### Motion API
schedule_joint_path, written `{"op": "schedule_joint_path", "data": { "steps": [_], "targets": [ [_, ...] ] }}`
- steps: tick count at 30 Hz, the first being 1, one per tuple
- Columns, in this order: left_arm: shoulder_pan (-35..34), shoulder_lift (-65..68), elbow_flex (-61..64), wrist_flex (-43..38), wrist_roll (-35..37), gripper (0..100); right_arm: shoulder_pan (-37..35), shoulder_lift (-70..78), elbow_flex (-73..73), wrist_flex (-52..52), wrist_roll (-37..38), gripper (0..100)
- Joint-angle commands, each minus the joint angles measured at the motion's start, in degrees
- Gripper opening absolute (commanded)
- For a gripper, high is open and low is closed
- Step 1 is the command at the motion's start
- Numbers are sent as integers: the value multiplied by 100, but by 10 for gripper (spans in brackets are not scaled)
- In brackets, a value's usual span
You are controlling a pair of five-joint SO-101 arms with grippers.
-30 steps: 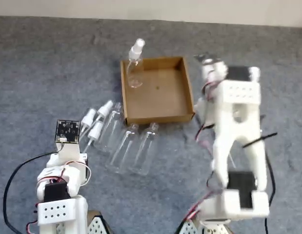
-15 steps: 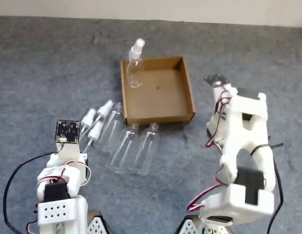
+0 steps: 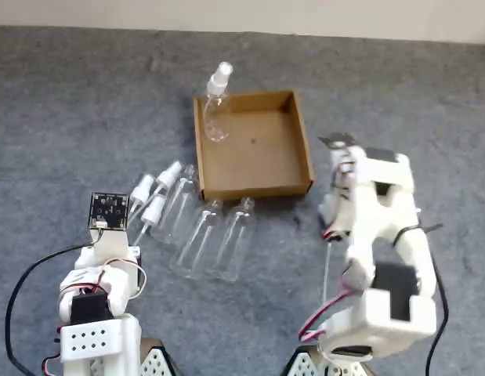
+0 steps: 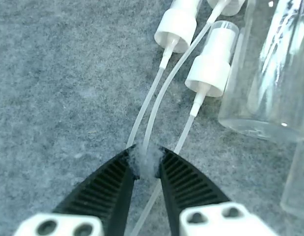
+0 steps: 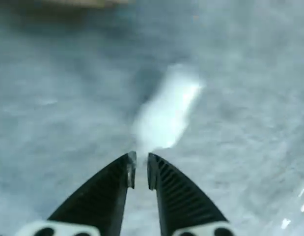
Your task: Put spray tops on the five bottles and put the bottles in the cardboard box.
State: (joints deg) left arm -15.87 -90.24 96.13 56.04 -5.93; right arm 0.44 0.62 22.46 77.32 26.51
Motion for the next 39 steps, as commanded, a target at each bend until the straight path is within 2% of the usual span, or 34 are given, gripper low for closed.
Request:
{"op": "schedule_joint_path", "data": {
  "steps": [1,7,10,12,14,18,21,28,30,39],
  "targets": [
    [84,-31,154,26,-53,5,-945,-954,-57,462,-536,4],
    [84,-31,154,26,-53,5,-2387,-1455,-31,593,-1486,4],
    [84,-31,154,26,-53,5,-2695,-1516,-119,892,-1591,4],
    [84,-31,154,26,-53,5,-2431,-1490,-453,1209,-1363,4],
    [84,-31,154,26,-53,5,-1842,-1446,-822,1402,-993,26],
    [84,-31,154,26,-53,5,-541,-1455,-1226,1402,-510,155],
    [84,-31,154,26,-53,5,-127,-1446,-804,1068,-9,195],
    [84,-31,154,26,-53,5,101,-1446,620,-532,35,195],
    [84,-31,154,26,-53,5,110,-1437,866,-848,-193,195],
    [84,-31,154,26,-53,5,110,-1402,1024,-1481,-352,195]
  ]
}}
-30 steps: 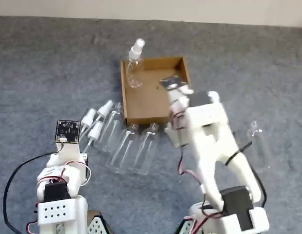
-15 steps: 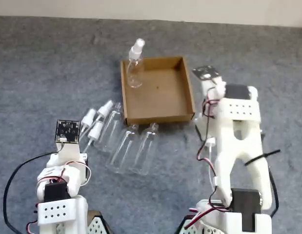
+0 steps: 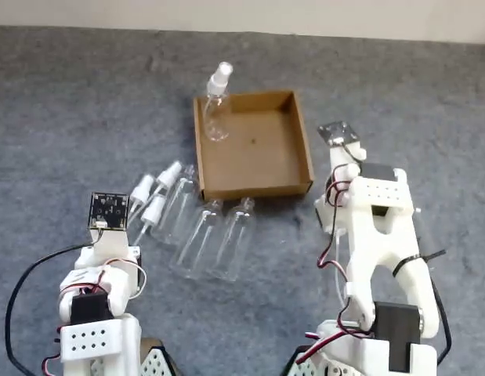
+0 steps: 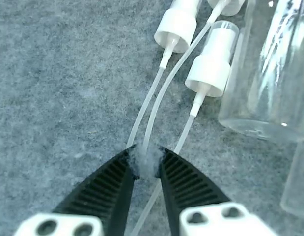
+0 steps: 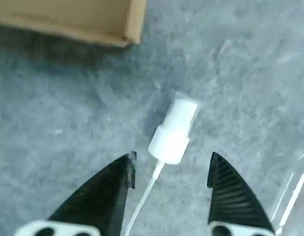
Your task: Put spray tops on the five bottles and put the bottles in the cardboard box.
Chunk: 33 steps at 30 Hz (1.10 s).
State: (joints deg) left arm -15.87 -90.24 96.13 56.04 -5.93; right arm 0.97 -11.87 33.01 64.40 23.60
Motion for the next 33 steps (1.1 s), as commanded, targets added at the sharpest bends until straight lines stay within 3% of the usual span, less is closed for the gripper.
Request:
{"op": "schedule_joint_path", "data": {
  "steps": [1,9,16,20,29,33],
  "targets": [
    [84,-31,154,26,-53,5,75,-48,-31,-180,-62,195],
    [84,-31,154,26,-53,5,119,1130,-690,-163,-53,181],
    [84,-31,154,26,-53,5,75,1200,-743,92,-70,1],
    [84,-31,154,26,-53,5,-453,1191,-822,875,-642,5],
    [84,-31,154,26,-53,5,-2176,66,-1103,1525,-1705,5],
    [40,-31,154,26,-62,5,-2730,-330,-1965,2035,-2171,4]
  ]
}}
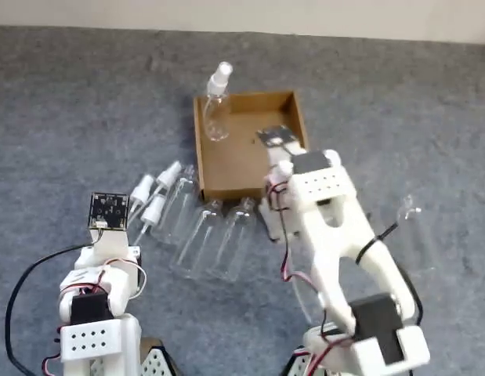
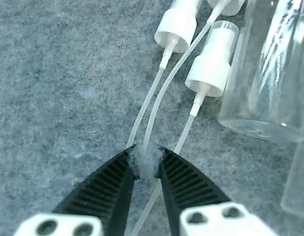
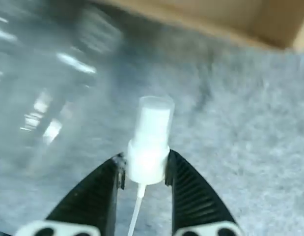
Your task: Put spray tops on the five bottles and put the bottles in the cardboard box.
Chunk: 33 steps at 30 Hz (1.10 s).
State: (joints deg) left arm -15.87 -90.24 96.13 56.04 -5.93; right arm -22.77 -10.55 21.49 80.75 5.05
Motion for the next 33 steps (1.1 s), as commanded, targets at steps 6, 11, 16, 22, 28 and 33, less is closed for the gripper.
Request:
{"op": "schedule_joint_path", "data": {
  "steps": [6,11,16,22,28,33],
  "targets": [
    [-927,-31,101,26,-527,5,-136,-66,-1191,347,-642,4],
    [-1033,-31,-110,35,-2286,5,127,312,-453,-567,-1222,4],
    [-163,31,-1262,1090,-2303,6,136,338,-330,-725,-1424,7],
    [1174,470,-2510,1960,-2321,113,242,391,-215,-708,-1380,131],
    [2290,2299,-4022,2163,-2084,119,259,356,84,-752,-1116,188],
    [3248,3574,-5262,2154,-1468,119,585,330,66,-391,-554,188]
  ]
}}
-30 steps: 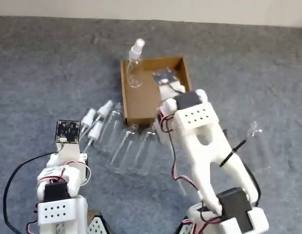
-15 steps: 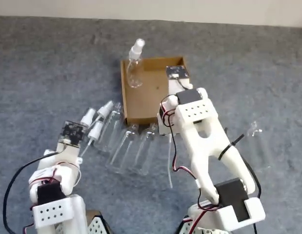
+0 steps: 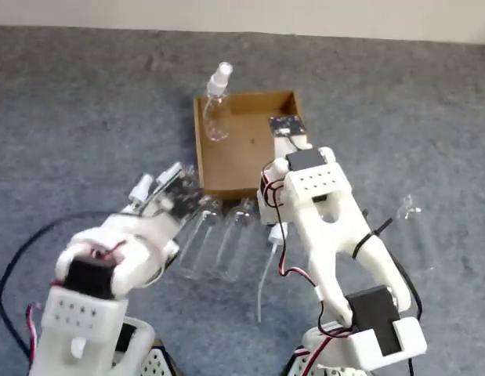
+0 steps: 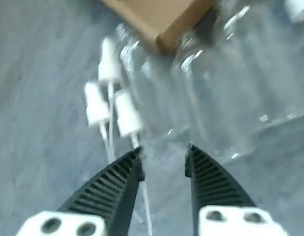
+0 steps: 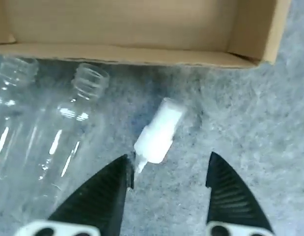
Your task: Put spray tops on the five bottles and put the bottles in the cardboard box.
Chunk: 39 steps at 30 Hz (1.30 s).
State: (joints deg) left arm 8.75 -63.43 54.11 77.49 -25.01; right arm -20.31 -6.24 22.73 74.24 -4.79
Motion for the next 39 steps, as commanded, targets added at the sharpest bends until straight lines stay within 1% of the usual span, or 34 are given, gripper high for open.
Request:
{"op": "schedule_joint_path", "data": {
  "steps": [1,3,5,10,13,16,20,24,28,34,39],
  "targets": [
    [1015,1121,-1209,9,536,119,602,-110,-84,391,624,188],
    [1490,1525,-1446,-53,818,119,1165,-189,-435,629,1143,187],
    [1921,1921,-1587,-396,1143,119,1877,-312,-769,840,1908,187],
    [2510,3222,-1675,-1793,1864,119,3547,-426,-1323,998,3657,187],
    [2721,4189,-1895,-2523,2075,119,4163,-418,-1481,989,4387,188],
    [2782,5103,-2501,-2734,2347,123,4523,-409,-1516,980,4853,188],
    [2782,6026,-3169,-2734,2462,123,4813,-400,-1490,646,5029,188],
    [2993,6457,-3477,-2743,2479,123,5059,-4,-1516,593,5037,189],
    [3213,6835,-3811,-2760,2919,123,5147,664,-1780,576,5116,189],
    [2879,7670,-4224,-2734,3349,123,5235,1305,-2369,585,5152,189],
    [2712,7881,-4347,-2725,3358,123,5209,1596,-2457,585,5204,189]
  ]
}}
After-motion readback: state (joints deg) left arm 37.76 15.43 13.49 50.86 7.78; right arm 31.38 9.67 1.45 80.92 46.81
